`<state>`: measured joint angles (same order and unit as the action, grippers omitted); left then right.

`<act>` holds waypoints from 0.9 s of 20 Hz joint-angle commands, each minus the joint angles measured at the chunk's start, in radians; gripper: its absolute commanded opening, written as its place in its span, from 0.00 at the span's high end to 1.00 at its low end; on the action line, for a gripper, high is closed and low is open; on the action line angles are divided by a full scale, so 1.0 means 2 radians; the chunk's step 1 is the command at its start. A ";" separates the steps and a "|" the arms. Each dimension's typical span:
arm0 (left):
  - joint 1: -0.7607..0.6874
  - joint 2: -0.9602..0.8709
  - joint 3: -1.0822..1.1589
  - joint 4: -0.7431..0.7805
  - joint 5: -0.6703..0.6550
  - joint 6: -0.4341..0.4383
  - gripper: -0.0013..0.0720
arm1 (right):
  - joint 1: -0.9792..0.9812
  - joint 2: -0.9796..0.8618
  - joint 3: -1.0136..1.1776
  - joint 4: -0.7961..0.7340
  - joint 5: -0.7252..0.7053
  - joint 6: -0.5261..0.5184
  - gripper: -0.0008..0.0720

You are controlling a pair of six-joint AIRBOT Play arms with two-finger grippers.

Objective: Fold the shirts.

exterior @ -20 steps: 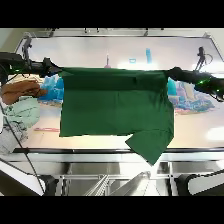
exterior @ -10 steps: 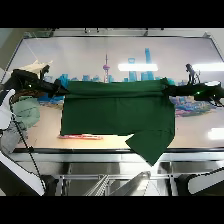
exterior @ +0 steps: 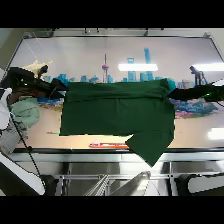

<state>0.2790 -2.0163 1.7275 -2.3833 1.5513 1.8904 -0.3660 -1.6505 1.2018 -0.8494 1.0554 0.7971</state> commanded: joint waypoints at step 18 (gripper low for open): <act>0.134 0.210 -0.420 0.069 -0.002 0.055 0.16 | -0.080 0.136 -0.422 0.079 0.063 0.100 0.39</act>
<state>0.5465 -1.6115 0.9661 -2.2471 1.5982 1.9736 -0.5491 -1.3842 0.3965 -0.7944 1.3403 1.0412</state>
